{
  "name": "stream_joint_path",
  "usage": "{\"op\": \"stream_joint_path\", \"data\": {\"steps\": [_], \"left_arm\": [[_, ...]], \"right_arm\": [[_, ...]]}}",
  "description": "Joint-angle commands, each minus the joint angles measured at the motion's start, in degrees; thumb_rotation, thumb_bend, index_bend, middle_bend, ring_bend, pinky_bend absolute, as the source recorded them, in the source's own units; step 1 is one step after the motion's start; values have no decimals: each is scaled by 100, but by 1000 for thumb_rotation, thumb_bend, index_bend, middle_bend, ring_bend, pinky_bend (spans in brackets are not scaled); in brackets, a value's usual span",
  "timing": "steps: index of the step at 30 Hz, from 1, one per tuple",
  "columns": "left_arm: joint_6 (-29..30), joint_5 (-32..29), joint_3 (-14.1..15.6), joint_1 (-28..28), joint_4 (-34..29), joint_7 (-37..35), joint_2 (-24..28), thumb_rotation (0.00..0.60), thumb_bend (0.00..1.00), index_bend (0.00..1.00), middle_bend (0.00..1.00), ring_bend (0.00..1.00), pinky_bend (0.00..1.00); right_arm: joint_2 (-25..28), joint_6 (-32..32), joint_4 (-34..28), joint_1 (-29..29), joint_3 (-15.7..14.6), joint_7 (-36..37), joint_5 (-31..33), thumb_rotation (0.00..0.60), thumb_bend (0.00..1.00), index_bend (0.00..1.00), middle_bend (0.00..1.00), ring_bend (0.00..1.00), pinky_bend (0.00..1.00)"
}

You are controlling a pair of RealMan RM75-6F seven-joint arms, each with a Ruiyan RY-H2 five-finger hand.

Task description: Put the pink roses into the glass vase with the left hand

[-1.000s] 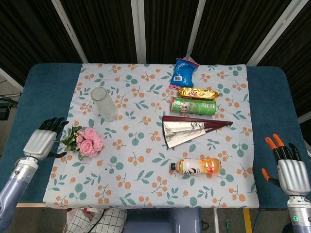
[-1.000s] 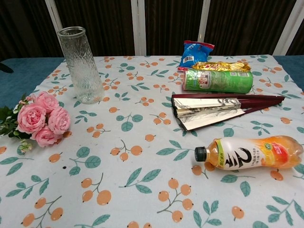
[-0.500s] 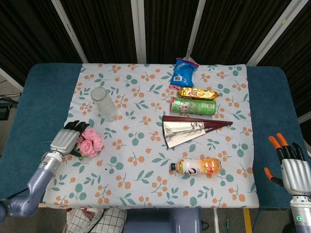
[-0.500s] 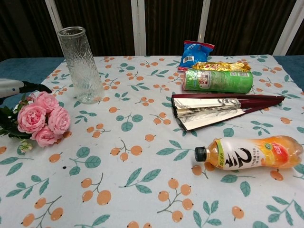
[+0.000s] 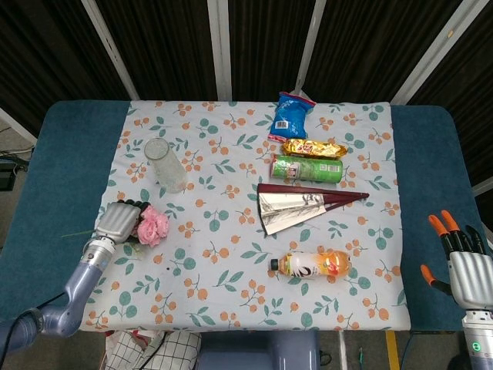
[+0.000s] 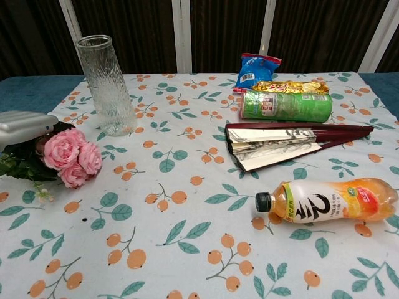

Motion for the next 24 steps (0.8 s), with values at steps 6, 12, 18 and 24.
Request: {"op": "stream_joint_path", "data": {"steps": [6, 12, 18, 24], "left_arm": [[372, 187, -75, -17, -130, -68, 10, 600, 416, 445, 486, 409, 429], [640, 501, -147, 80, -684, -507, 456, 600, 431, 486, 540, 457, 471], [741, 1155, -214, 160, -1836, -1556, 1256, 600, 430, 482, 534, 457, 472], [1267, 2185, -468, 206, -2900, -2956, 1898, 600, 429, 484, 536, 457, 478]], "right_arm": [[26, 59, -3, -16, 10, 104, -42, 600, 308, 140, 67, 191, 91], [29, 42, -3, -15, 8, 125, -31, 600, 307, 140, 67, 191, 91], [-7, 7, -6, -5, 11, 53, 12, 600, 308, 140, 66, 191, 91], [-58, -51, -4, 16, 12, -64, 68, 600, 307, 140, 67, 191, 91]]}}
